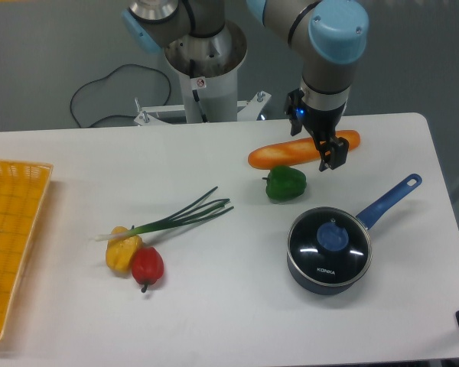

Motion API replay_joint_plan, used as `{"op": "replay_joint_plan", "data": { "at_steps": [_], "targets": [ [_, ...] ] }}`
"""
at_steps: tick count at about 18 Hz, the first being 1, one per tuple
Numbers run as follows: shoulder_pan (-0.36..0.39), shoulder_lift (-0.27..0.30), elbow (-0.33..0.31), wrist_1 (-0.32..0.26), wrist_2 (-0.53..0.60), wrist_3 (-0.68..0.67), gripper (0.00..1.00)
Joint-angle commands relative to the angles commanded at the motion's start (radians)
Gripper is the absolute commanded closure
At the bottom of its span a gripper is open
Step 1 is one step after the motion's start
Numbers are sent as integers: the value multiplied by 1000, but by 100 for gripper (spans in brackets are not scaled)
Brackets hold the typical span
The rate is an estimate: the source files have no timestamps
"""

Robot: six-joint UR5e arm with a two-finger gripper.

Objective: Open the lid
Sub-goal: 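Move the open gripper over the saucepan lid's blue knob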

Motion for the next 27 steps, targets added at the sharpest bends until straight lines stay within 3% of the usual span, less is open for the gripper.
{"op": "replay_joint_plan", "data": {
  "at_steps": [4, 9, 13, 20, 27],
  "targets": [
    [0, -57, 11, 81, 5, -9, 0],
    [-3, -123, 83, 81, 6, -27, 0],
    [-18, -172, 126, 85, 20, -161, 0],
    [-41, -232, 141, 126, 17, -343, 0],
    [-45, -279, 166, 129, -43, -471, 0]
  ]
}}
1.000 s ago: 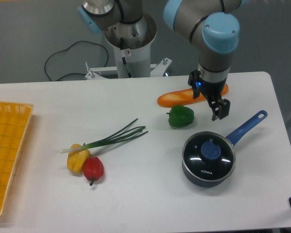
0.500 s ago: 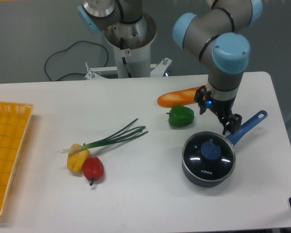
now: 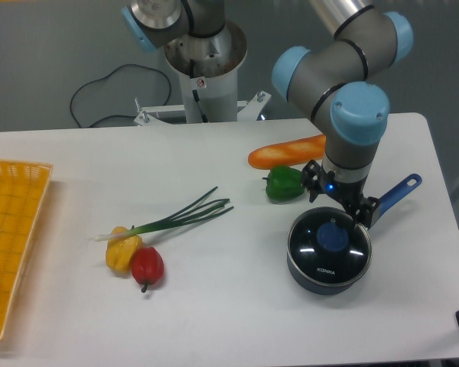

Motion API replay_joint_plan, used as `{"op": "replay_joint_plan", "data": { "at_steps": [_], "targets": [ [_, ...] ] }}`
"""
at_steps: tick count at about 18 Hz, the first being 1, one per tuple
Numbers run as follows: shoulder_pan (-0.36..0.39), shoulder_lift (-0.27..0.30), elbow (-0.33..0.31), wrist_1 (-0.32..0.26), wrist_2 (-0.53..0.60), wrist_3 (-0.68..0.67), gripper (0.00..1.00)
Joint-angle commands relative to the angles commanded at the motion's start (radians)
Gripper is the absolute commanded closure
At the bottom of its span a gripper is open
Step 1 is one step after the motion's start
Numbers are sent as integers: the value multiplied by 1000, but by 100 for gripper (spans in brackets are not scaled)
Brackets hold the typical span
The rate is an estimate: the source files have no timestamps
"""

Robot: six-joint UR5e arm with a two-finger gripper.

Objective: Open the lid
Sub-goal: 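Move the open gripper over the saucepan lid's blue knob, then lower the gripper onto the blue knob and close on it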

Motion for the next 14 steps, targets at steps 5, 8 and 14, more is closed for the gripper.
{"op": "replay_joint_plan", "data": {
  "at_steps": [5, 8, 14],
  "targets": [
    [-3, -32, 18, -2, 0, -45, 0],
    [5, -37, 31, -3, -11, -43, 0],
    [2, -54, 68, 0, -11, 1, 0]
  ]
}}
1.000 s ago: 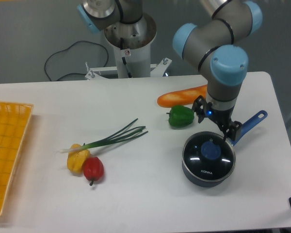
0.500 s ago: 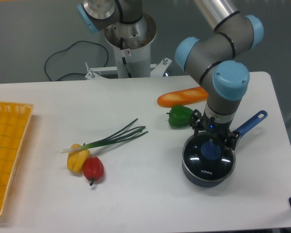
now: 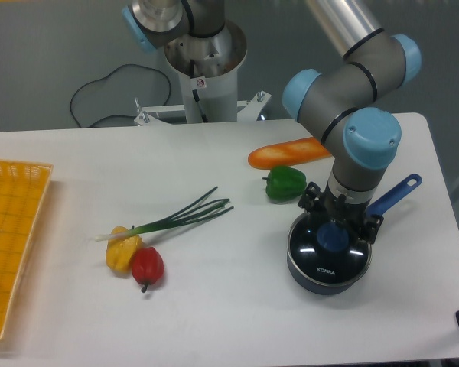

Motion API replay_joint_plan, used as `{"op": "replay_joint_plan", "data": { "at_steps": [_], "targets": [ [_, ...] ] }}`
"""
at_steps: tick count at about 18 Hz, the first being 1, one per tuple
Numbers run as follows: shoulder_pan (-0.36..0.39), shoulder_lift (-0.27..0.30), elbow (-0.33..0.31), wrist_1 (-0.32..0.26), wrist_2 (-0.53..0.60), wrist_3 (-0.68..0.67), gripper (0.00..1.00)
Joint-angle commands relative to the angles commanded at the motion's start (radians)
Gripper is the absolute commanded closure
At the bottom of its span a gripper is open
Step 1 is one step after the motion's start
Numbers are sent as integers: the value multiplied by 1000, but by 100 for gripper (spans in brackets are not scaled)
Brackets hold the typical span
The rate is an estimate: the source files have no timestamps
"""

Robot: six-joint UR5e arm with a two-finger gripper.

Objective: Open the lid
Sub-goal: 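Lower the gripper onto the blue knob and close on it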

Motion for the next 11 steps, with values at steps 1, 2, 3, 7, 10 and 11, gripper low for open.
{"op": "replay_joint_plan", "data": {
  "at_steps": [1, 2, 3, 7, 10, 11],
  "targets": [
    [2, 0, 0, 0, 0, 3, 0],
    [2, -3, 3, 0, -2, 5, 0],
    [2, -6, 3, 0, -2, 5, 0],
    [3, -15, 5, 2, -3, 3, 0],
    [3, -25, 6, 2, -3, -8, 0],
    [3, -25, 6, 0, -3, -8, 0]
  ]
}}
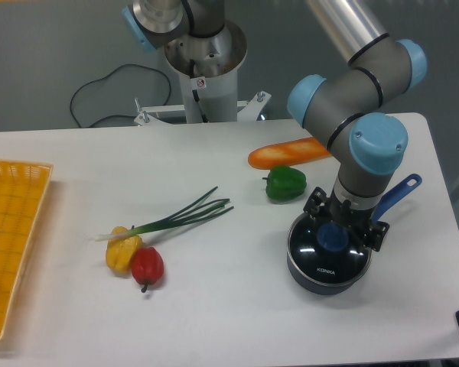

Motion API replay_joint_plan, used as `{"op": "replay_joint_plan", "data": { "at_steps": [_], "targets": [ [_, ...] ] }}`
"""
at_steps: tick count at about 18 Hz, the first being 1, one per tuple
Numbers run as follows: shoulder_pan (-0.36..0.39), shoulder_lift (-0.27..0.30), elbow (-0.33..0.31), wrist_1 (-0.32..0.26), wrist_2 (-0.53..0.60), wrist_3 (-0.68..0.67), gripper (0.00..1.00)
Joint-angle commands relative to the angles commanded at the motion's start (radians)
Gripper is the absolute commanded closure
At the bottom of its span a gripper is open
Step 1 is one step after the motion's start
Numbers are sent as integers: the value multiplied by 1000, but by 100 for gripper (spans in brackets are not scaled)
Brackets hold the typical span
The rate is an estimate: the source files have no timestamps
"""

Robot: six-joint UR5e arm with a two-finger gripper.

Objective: Open the lid
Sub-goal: 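Lower the gripper onto the blue knob and close on it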

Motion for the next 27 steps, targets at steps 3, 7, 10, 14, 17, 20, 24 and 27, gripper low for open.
{"op": "replay_joint_plan", "data": {
  "at_steps": [3, 7, 10, 14, 17, 20, 24, 27],
  "targets": [
    [-2, -2, -3, 0, 2, -2, 0],
    [-3, 0, -9, -3, 6, -2, 0],
    [-5, 0, -12, -3, 9, -2, 0],
    [-6, 0, -14, -5, 11, -2, 0],
    [-6, -2, -15, -6, 12, -2, 0],
    [-6, -2, -15, -8, 12, -2, 8],
    [-6, -2, -18, -8, 12, 0, 15],
    [-6, 0, -20, -9, 12, 0, 19]
  ]
}}
